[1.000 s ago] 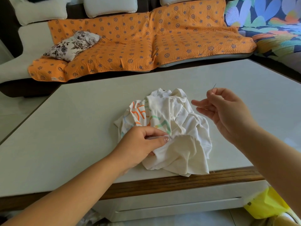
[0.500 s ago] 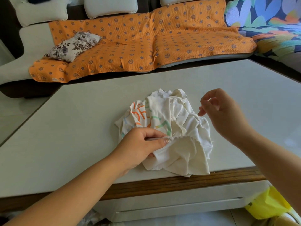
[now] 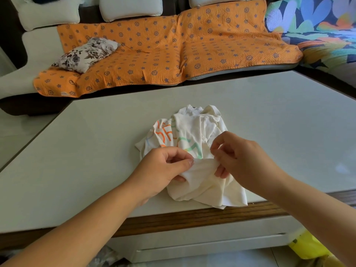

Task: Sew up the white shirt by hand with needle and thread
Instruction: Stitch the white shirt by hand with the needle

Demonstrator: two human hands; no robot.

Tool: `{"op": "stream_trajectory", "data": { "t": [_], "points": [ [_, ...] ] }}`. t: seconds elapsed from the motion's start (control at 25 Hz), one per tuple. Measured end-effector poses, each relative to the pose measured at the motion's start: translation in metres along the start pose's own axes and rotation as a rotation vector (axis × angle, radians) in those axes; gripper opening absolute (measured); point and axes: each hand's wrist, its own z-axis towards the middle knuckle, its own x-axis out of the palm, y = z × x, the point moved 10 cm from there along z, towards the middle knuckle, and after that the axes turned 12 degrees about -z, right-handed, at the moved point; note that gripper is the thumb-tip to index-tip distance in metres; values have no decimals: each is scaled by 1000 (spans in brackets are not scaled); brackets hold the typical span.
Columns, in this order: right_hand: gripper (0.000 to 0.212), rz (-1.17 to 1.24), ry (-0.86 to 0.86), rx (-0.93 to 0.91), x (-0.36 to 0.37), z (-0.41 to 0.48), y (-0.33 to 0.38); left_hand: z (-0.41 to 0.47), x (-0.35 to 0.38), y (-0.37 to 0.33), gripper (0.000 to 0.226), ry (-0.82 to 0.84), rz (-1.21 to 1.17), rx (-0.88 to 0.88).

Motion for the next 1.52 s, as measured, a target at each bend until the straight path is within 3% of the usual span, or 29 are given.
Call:
{"op": "stream_trajectory", "data": {
  "t": [0.36,0.92,1.32,1.52],
  "points": [
    [18,46,131,26,11,-4,2,-1,1,-10,12,-8,33,68],
    [19,54,139,21,13,-5,2,-2,2,-10,13,5,18,64],
    [11,232,197,27,24,-5,3,1,9,5,5,63,-105,-53],
    [6,348,207,94,30,-3,0,1,14,15,32,72,-210,-132]
  ]
}}
